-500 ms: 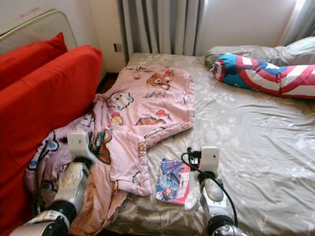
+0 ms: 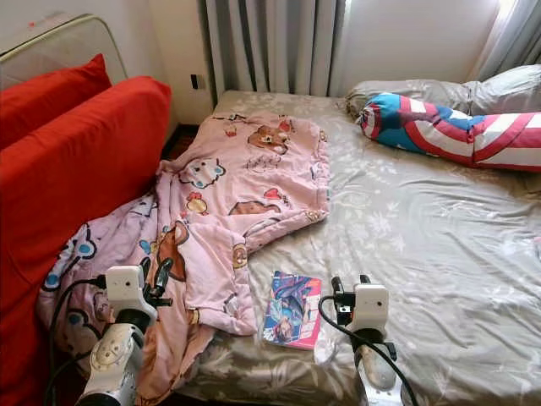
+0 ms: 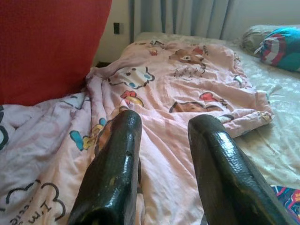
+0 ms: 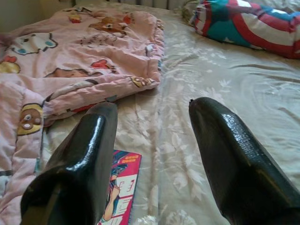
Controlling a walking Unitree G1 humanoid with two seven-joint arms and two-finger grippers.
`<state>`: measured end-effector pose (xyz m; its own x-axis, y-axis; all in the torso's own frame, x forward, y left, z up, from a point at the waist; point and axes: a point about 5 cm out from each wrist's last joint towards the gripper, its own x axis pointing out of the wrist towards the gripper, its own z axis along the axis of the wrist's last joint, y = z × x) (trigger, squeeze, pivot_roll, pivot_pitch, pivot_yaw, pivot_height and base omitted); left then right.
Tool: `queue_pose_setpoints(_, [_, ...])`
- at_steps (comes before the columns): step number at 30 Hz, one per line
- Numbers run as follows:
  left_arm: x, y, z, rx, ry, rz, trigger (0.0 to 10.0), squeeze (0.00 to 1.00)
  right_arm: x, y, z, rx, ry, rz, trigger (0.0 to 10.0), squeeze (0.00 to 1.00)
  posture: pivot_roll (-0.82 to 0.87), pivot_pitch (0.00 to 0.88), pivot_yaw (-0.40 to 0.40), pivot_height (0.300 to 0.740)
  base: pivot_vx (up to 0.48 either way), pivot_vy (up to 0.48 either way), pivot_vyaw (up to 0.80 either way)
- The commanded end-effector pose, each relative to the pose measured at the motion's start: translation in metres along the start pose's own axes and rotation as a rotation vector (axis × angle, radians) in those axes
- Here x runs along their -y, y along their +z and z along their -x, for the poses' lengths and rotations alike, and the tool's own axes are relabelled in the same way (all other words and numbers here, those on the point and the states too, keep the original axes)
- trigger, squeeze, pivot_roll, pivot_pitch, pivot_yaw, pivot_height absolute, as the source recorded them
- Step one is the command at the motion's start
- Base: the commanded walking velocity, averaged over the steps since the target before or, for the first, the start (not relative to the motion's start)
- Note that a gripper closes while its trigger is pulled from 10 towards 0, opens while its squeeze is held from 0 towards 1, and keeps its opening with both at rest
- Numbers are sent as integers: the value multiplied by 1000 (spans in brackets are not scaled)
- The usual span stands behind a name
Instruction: Clean up the room
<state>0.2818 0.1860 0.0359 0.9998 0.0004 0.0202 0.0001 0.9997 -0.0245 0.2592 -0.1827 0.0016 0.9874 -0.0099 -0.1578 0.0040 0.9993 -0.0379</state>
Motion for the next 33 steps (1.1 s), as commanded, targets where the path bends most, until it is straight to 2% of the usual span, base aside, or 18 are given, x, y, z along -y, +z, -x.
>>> queue_pose_setpoints(1, [3, 7, -6, 23, -12, 8, 10000, 0, -3, 3, -4, -6, 9, -3, 10000, 0, -91, 0, -37, 740, 0, 0, 0])
queue_pose_setpoints(11, [7, 3, 3, 2, -17, 22, 10000, 0, -10, 10, -9, 10, 13, 7, 10000, 0, -95, 38, -33, 710, 0, 0, 0])
queue_pose_setpoints(17, [8, 1, 5, -14, -24, 25, 10000, 0, -10, 6, -4, 1, 18, 16, 10000, 0, -107, 61, -26, 670, 0, 0, 0])
queue_pose_setpoints(27, [9, 4, 5, -20, -39, 22, 10000, 0, -15, 8, 0, 32, 36, 4, 10000, 0, -107, 85, -24, 670, 0, 0, 0])
queue_pose_setpoints(33, [10, 3, 6, -29, -40, 27, 10000, 0, -15, 3, 0, -11, 28, 19, 10000, 0, -115, 93, -18, 660, 0, 0, 0])
